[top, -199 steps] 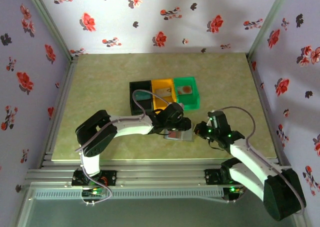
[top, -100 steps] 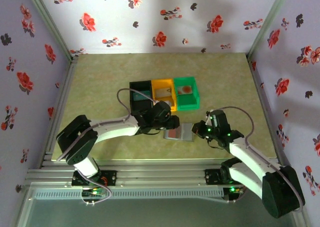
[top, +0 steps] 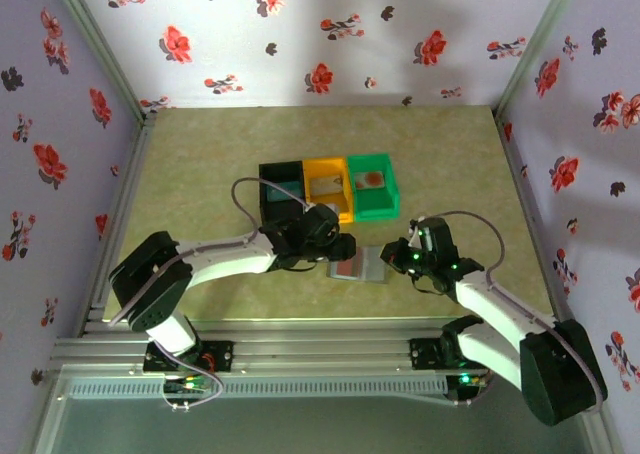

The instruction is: Take the credit cards out of the card holder

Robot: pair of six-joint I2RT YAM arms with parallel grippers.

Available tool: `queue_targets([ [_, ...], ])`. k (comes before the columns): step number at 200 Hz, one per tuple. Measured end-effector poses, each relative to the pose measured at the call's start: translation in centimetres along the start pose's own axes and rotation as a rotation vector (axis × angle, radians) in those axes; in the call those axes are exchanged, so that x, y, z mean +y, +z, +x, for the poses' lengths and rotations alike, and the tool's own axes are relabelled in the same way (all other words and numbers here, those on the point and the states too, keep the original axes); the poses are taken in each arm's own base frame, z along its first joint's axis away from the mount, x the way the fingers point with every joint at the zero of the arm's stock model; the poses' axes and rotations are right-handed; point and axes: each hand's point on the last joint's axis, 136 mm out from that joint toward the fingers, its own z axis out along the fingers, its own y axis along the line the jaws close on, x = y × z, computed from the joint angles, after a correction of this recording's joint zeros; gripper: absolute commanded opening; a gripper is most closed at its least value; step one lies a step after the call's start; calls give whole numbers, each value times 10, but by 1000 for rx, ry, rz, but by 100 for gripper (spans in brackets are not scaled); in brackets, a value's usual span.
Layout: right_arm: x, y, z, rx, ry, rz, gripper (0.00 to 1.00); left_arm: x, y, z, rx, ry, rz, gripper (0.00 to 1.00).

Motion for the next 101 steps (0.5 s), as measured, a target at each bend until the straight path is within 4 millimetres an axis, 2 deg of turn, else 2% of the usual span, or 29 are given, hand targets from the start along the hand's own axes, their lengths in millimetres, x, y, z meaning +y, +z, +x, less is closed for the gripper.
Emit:
queue_targets([
  [44,-9,3,4,5,7,17,0,10,17,16,65,4,-21,53],
  [62,-17,4,8,14,16,40,0,8,18,16,66,8,-11,53],
  [101,-19,3,9,15,10,50,0,6,19,14,61,19,3,53],
])
